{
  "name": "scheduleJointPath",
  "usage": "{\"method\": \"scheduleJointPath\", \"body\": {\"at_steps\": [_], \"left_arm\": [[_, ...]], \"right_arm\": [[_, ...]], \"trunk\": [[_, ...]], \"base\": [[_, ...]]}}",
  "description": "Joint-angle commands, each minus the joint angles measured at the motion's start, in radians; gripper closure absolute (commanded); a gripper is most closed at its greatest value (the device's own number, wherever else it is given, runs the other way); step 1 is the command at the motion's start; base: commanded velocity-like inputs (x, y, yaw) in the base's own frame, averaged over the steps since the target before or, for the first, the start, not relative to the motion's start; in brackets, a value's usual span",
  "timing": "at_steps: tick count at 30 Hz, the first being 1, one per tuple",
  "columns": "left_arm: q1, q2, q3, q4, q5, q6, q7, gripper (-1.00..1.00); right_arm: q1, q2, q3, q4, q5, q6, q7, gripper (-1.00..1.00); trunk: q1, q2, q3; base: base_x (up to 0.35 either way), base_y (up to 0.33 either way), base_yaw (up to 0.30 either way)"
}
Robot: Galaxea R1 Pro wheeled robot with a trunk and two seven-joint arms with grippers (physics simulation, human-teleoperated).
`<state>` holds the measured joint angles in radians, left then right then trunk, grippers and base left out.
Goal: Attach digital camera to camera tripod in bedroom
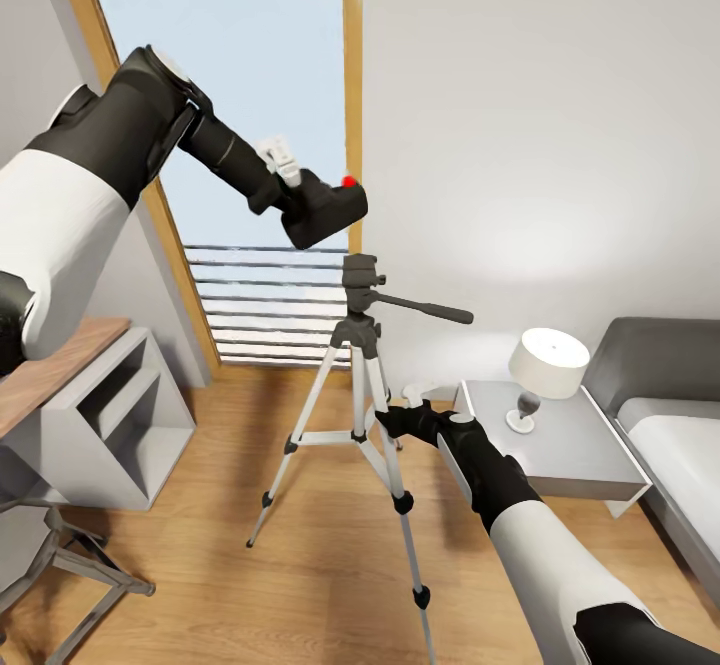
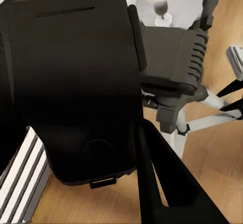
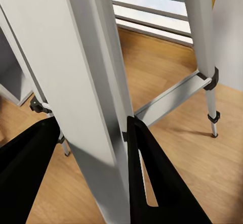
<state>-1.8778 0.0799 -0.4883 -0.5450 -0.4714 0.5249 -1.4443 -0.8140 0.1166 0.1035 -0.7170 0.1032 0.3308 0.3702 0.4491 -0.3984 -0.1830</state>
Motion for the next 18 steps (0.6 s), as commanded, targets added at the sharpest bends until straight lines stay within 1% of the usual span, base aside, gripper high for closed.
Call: {"method": "scheduleJointPath", "body": {"at_steps": [1, 4, 11, 12, 15, 16, 18], "left_arm": [[-0.001, 0.0, -0.003, -0.009, 0.0, 0.008, -0.008, 1.0], [-0.001, -0.007, -0.001, -0.029, 0.01, 0.004, -0.008, 1.0], [-0.001, -0.035, 0.003, -0.048, 0.064, -0.006, -0.007, 1.0], [-0.001, -0.039, 0.004, -0.045, 0.071, -0.022, -0.007, 1.0], [-0.001, -0.041, 0.005, -0.038, 0.077, -0.051, -0.007, 1.0], [-0.001, -0.042, 0.011, -0.028, 0.084, -0.078, -0.007, 1.0], [-0.001, -0.043, 0.024, -0.007, 0.085, -0.084, -0.008, 1.0]], "right_arm": [[-0.001, 0.0, -0.001, 0.03, 0.06, 0.0, -0.013, 1.0], [-0.001, 0.0, -0.001, 0.03, 0.06, 0.0, -0.013, 1.0], [-0.001, 0.0, -0.001, 0.03, 0.061, 0.0, -0.013, 1.0], [-0.001, 0.0, -0.001, 0.03, 0.062, 0.0, -0.013, 1.0], [-0.001, 0.0, -0.001, 0.03, 0.063, 0.0, -0.014, 1.0], [-0.001, 0.0, -0.001, 0.03, 0.063, 0.001, -0.013, 1.0], [-0.001, 0.0, -0.001, 0.03, 0.064, 0.002, -0.013, 1.0]], "trunk": [[0.001, -0.002, -0.002], [0.001, -0.002, -0.002], [0.001, -0.002, -0.002], [0.001, -0.002, -0.002], [0.001, -0.002, -0.002], [0.001, -0.002, -0.002], [0.001, -0.002, -0.002]], "base": [[0.0, 0.0, 0.0], [0.0, 0.0, 0.0], [0.0, 0.0, 0.0], [0.0, 0.0, 0.0], [0.0, 0.0, 0.0], [0.0, 0.0, 0.0], [0.0, 0.0, 0.0]]}}
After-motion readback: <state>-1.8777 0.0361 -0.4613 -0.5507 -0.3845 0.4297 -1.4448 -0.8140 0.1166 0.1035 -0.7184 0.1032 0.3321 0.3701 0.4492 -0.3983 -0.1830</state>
